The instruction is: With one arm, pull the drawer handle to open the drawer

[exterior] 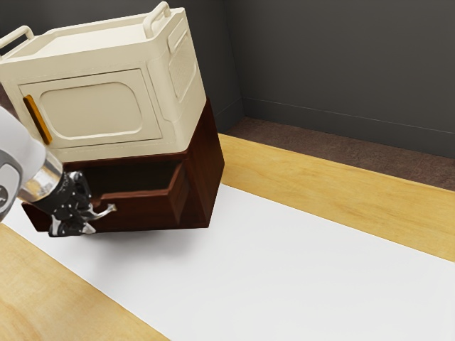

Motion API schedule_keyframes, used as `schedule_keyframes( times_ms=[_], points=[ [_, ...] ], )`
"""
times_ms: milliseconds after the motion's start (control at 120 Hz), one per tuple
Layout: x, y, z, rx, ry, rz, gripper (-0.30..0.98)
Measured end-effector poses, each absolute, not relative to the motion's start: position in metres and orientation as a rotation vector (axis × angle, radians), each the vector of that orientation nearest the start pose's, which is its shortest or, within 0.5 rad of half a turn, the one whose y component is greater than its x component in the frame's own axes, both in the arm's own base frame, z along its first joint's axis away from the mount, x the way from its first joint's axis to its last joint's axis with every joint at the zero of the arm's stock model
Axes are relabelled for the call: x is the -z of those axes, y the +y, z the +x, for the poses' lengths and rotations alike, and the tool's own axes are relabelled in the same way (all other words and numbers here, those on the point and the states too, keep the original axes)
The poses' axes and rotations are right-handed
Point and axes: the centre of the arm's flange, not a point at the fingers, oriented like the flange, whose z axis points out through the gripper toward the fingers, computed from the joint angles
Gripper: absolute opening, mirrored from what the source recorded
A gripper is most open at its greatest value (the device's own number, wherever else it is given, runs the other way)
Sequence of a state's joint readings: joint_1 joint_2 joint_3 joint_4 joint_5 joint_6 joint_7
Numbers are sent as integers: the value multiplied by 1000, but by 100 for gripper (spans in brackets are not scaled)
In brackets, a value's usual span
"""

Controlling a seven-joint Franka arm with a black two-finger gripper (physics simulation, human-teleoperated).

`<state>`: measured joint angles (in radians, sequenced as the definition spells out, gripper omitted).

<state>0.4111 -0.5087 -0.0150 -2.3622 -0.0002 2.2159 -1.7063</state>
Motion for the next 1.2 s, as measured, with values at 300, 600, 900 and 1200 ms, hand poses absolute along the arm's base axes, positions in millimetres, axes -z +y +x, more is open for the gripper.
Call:
schedule_keyframes(
  times_ms=[300,600,900,1200],
  points=[
    [-551,154,380,-451,2496,1444,8],
    [-550,148,366,-467,2484,1449,8],
    [-553,145,358,-486,2467,1458,8],
    [-550,138,345,-498,2455,1473,8]
  ],
)
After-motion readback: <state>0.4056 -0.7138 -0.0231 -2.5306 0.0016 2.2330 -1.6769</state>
